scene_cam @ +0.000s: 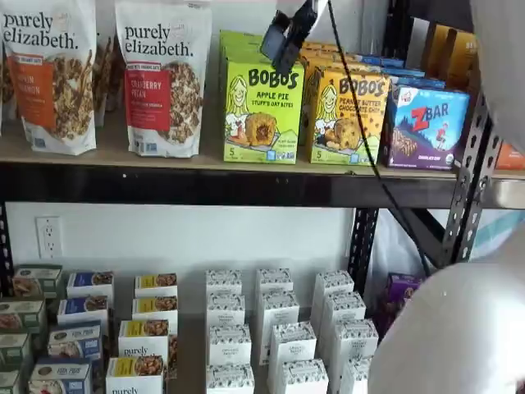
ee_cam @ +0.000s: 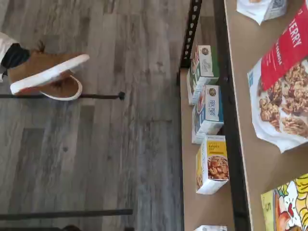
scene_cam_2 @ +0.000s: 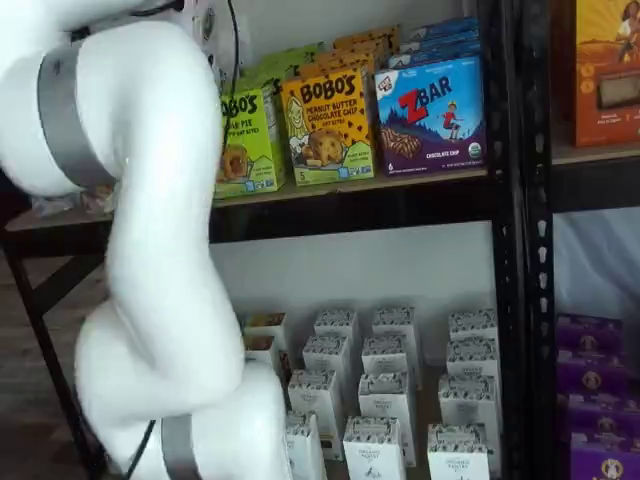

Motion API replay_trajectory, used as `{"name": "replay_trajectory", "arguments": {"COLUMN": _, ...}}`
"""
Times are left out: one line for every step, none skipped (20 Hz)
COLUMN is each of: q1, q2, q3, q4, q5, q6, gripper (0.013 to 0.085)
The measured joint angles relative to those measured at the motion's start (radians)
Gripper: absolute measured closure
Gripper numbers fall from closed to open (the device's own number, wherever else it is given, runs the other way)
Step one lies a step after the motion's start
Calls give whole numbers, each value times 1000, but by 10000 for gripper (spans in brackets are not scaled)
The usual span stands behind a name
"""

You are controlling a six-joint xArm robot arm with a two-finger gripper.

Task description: Pick the green box on the top shelf, the fourth from the left

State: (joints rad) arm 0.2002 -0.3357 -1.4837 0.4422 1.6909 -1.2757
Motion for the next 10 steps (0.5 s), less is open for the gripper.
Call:
{"name": "replay_trajectory", "arguments": {"q1": -5, "q2": 3, "q3": -6, "q4": 2, "q5": 3, "q6": -3, "gripper": 130}}
{"name": "replay_trajectory", "arguments": {"q1": -12, "q2": 9, "q3": -16, "q4": 4, "q5": 8, "q6": -7, "gripper": 130}}
{"name": "replay_trajectory", "arguments": {"q1": -19, "q2": 15, "q3": -27, "q4": 6, "q5": 15, "q6": -11, "gripper": 130}}
{"name": "replay_trajectory", "arguments": {"q1": -25, "q2": 20, "q3": -36, "q4": 8, "q5": 21, "q6": -14, "gripper": 130}}
{"name": "replay_trajectory", "arguments": {"q1": -30, "q2": 25, "q3": -45, "q4": 10, "q5": 27, "q6": -17, "gripper": 130}}
{"name": "replay_trajectory", "arguments": {"q1": -34, "q2": 28, "q3": -50, "q4": 12, "q5": 29, "q6": -20, "gripper": 130}}
{"name": "replay_trajectory", "arguments": {"q1": -39, "q2": 29, "q3": -52, "q4": 15, "q5": 28, "q6": -23, "gripper": 130}}
{"name": "replay_trajectory", "arguments": {"q1": -42, "q2": 28, "q3": -52, "q4": 18, "q5": 21, "q6": -25, "gripper": 130}}
{"name": "replay_trajectory", "arguments": {"q1": -44, "q2": 24, "q3": -46, "q4": 18, "q5": 8, "q6": -27, "gripper": 130}}
{"name": "replay_trajectory", "arguments": {"q1": -44, "q2": 20, "q3": -39, "q4": 18, "q5": -7, "q6": -29, "gripper": 130}}
